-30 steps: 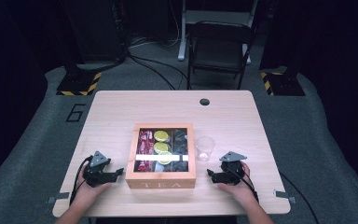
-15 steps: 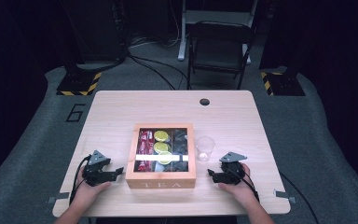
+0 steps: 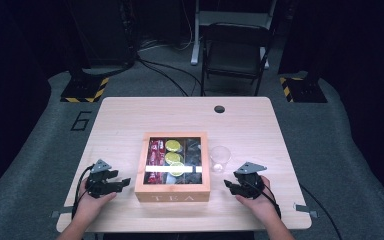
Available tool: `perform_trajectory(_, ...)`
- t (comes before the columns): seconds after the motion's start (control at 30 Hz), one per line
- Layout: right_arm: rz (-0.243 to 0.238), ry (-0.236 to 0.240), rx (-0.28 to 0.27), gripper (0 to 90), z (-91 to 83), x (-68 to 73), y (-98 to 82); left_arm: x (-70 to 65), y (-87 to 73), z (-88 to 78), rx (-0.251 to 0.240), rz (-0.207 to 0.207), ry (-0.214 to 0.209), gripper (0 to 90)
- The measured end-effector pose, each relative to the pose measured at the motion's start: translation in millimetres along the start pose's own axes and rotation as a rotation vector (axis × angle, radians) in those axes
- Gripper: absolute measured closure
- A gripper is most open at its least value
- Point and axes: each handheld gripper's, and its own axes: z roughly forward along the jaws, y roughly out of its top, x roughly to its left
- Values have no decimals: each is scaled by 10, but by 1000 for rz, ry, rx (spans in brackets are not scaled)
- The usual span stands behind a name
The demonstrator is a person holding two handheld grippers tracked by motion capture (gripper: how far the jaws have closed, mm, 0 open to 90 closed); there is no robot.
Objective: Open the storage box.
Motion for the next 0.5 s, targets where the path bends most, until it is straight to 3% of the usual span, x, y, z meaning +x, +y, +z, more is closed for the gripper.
perform_trajectory(0.1,-2,10,-16,549,-34,39,23,-2,13,-14,8,4,-1,358)
perform_trajectory(0.3,2,31,-1,576,-51,64,47,2,5,-42,18,20,18,407)
perform_trajectory(0.33,-19,30,1,583,-50,59,57,4,3,-50,26,30,19,407)
perform_trajectory(0.5,-11,37,-10,605,-79,88,90,-32,10,-124,10,18,26,441)
